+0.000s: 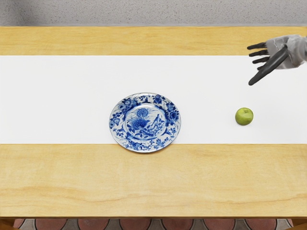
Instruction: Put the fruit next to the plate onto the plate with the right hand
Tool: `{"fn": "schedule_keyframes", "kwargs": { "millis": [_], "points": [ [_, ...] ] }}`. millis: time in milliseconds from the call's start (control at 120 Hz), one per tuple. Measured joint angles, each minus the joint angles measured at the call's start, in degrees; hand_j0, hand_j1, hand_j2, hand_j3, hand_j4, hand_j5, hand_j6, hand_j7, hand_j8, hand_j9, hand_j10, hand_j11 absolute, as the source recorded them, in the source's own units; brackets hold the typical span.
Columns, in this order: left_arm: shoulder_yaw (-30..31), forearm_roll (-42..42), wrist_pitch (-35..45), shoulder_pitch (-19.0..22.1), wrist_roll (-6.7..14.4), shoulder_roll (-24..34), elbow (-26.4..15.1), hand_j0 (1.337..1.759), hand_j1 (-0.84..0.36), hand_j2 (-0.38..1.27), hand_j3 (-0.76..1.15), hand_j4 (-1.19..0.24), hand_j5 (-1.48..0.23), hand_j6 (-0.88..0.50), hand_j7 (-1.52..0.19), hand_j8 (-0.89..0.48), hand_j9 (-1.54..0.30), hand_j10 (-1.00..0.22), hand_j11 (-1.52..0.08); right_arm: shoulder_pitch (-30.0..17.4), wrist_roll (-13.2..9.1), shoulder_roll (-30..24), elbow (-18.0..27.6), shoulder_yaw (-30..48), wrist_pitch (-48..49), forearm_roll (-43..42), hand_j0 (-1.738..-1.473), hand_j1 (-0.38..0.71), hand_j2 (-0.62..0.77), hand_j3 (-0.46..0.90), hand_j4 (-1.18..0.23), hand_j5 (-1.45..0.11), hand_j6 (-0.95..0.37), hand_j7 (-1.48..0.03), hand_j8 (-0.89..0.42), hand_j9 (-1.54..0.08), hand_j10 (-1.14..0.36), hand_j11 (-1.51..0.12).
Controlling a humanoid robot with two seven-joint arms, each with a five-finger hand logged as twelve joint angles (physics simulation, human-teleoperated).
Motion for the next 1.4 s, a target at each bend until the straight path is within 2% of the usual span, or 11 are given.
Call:
{"fn": "schedule_keyframes", "kwargs": {
  "millis": [183, 267, 342, 533, 642, 717, 800, 925, 1008, 1142, 1400],
  "points": [
    [0.00, 0.00, 0.00, 0.00, 0.00, 0.00, 0.01, 1.658, 0.34, 0.00, 0.00, -0.01, -0.01, -0.01, -0.01, -0.01, -0.01, -0.01, -0.01, -0.76, -0.03, 1.87, 1.29, 0.41, -0.49, -2.22, -1.658, -0.35, 0.00, 0.00, 0.00, 0.00, 0.00, 0.00, 0.00, 0.00, 0.00, 0.00],
    [0.00, 0.00, 0.00, 0.00, 0.00, 0.00, 0.00, 1.658, 0.34, 0.00, 0.00, -0.01, -0.01, -0.01, -0.01, -0.01, -0.01, -0.01, -0.01, -1.67, -0.04, 1.98, 1.96, 0.76, 0.31, -10.92, -1.658, -0.35, 0.00, 0.00, 0.00, 0.00, 0.00, 0.00, 0.00, 0.00, 0.00, 0.00],
    [0.00, 0.00, 0.00, 0.00, 0.00, 0.00, 0.01, 1.658, 0.34, 0.00, 0.00, -0.01, -0.01, -0.01, -0.01, -0.01, -0.01, -0.01, -0.01, -3.39, 0.04, 2.15, 3.86, 0.61, -3.30, -19.48, -1.658, -0.35, 0.00, 0.00, 0.00, 0.00, 0.00, 0.00, 0.00, 0.00, 0.00, 0.00],
    [0.00, 0.00, 0.00, 0.00, 0.00, 0.00, 0.01, 1.658, 0.34, 0.00, 0.00, -0.01, -0.01, -0.01, -0.01, -0.01, -0.01, -0.01, -0.01, -9.48, 1.65, 3.34, 6.54, 0.43, -9.13, -33.47, -1.658, -0.35, 0.00, 0.00, 0.00, 0.00, 0.00, 0.00, 0.00, 0.00, 0.00, 0.00],
    [-0.01, 0.01, 0.00, 0.00, 0.00, 0.00, 0.00, 1.658, 0.34, 0.00, 0.00, -0.01, -0.01, -0.01, -0.01, -0.01, -0.01, -0.01, -0.01, -12.93, 4.51, 3.71, 6.86, 0.35, -8.91, -37.50, -1.658, -0.35, 0.00, 0.00, 0.00, 0.00, -0.01, 0.00, 0.00, 0.00, 0.00, 0.00],
    [-0.01, 0.01, 0.00, 0.00, 0.00, 0.00, 0.00, 1.658, 0.34, 0.00, 0.00, -0.01, -0.01, -0.01, -0.01, -0.01, -0.01, -0.01, -0.01, -14.44, 5.65, 3.73, 6.93, 0.43, -7.24, -39.04, -1.658, -0.35, 0.00, 0.00, 0.00, 0.00, -0.01, 0.00, 0.00, 0.00, 0.00, 0.00],
    [-0.01, 0.01, 0.00, 0.00, 0.00, 0.00, 0.00, 1.658, 0.34, 0.00, 0.00, -0.01, -0.01, -0.01, -0.01, -0.01, -0.01, -0.01, -0.01, -15.79, 7.87, 3.82, 6.86, 0.56, -6.60, -39.81, -1.658, -0.35, 0.00, 0.00, 0.00, 0.00, -0.01, 0.00, 0.00, 0.00, 0.00, 0.00],
    [-0.01, 0.01, 0.00, 0.00, 0.00, 0.00, 0.00, 1.658, 0.34, 0.00, 0.00, -0.01, -0.01, -0.01, -0.01, -0.01, -0.01, -0.01, -0.01, -17.90, 9.92, 4.79, 6.79, 0.91, -9.37, -39.97, -1.658, -0.35, 0.00, 0.00, 0.00, 0.00, -0.01, 0.00, 0.00, 0.00, 0.00, 0.00],
    [-0.01, 0.01, 0.00, 0.00, 0.00, 0.00, 0.00, 1.658, 0.34, 0.00, 0.00, -0.01, -0.01, -0.01, -0.01, -0.01, -0.01, -0.01, -0.01, -19.45, 10.44, 5.12, 6.79, 1.03, -13.20, -39.95, -1.658, -0.35, 0.00, 0.00, -0.01, 0.00, -0.01, 0.00, -0.01, 0.00, -0.01, 0.00],
    [-0.01, 0.01, 0.00, 0.00, 0.00, 0.00, 0.00, 1.658, 0.34, 0.00, 0.00, -0.01, -0.01, -0.01, -0.01, -0.01, -0.01, -0.01, -0.01, -21.25, 10.76, 5.23, 6.82, 0.97, -16.07, -40.23, -1.658, -0.27, -0.01, 0.00, -0.07, -0.09, -0.07, -0.09, -0.07, -0.09, -0.07, -0.09],
    [-0.01, 0.01, 0.00, 0.00, 0.00, 0.00, 0.00, 1.658, 0.34, 0.00, 0.00, -0.01, -0.01, -0.01, -0.01, -0.01, -0.01, -0.01, -0.01, -22.10, 10.87, 4.85, 7.01, 1.05, -12.91, -40.30, -1.658, -0.08, -0.04, 0.00, -0.23, -0.30, -0.23, -0.29, -0.23, -0.30, -0.23, -0.30]
  ]
}}
